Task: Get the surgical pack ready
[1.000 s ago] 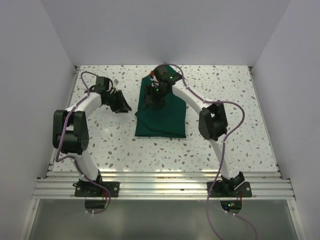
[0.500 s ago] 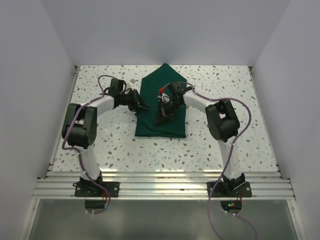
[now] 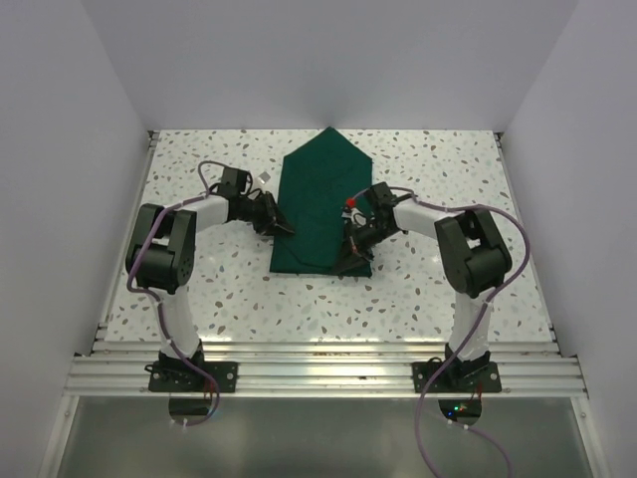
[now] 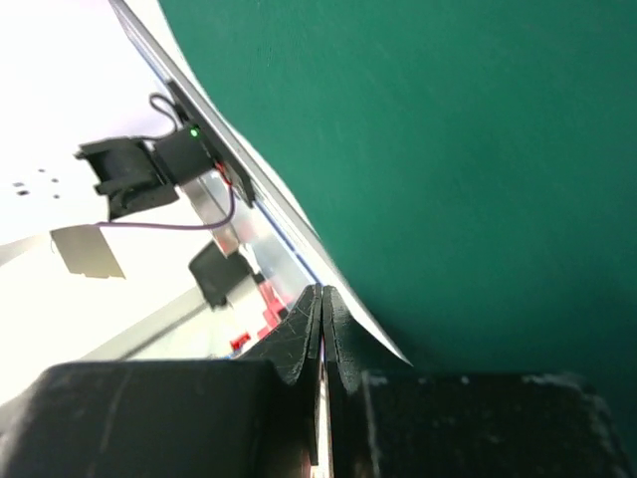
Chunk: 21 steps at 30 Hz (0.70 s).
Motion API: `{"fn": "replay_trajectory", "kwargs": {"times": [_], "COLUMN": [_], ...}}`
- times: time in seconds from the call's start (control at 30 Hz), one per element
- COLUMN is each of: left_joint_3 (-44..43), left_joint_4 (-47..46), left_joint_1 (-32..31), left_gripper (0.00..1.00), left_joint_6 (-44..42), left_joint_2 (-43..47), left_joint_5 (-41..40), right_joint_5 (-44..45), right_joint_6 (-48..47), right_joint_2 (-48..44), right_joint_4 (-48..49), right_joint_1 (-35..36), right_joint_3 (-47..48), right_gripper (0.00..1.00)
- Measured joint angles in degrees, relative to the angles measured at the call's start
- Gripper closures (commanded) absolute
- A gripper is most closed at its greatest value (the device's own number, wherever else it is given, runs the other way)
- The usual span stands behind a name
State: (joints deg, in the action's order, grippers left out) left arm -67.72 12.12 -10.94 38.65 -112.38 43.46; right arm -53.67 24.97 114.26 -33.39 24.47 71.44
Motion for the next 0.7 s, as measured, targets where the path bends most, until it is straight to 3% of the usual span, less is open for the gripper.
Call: {"fn": "replay_trajectory", "kwargs": {"times": [0.37, 0.57, 0.7], "left_joint_3": [-0.55, 0.98, 0.26], "left_joint_4": [2.38, 3.39, 2.36], "left_joint_1": [-2.51, -1.92, -0.24], "left_gripper": [0.85, 0.84, 0.82], "left_joint_6": [-2.23, -2.45, -2.47], "left_joint_2": [3.74, 3.74, 3.61], "left_joint_5": [-0.61, -3.56, -3.41], "right_joint_5": [0.37, 2.23, 3.74], "right_joint_6": [-0.83, -0.63, -0.35], "right_joint_2": [-4.85, -4.83, -5.29], "right_joint_4": [-0.85, 2.60, 2.60], "right_joint_1": [-5.40, -9.79, -12.70], "right_joint_3": [0.81, -8.50, -9.66], "right_gripper": [0.99, 1.00, 0.99]}}
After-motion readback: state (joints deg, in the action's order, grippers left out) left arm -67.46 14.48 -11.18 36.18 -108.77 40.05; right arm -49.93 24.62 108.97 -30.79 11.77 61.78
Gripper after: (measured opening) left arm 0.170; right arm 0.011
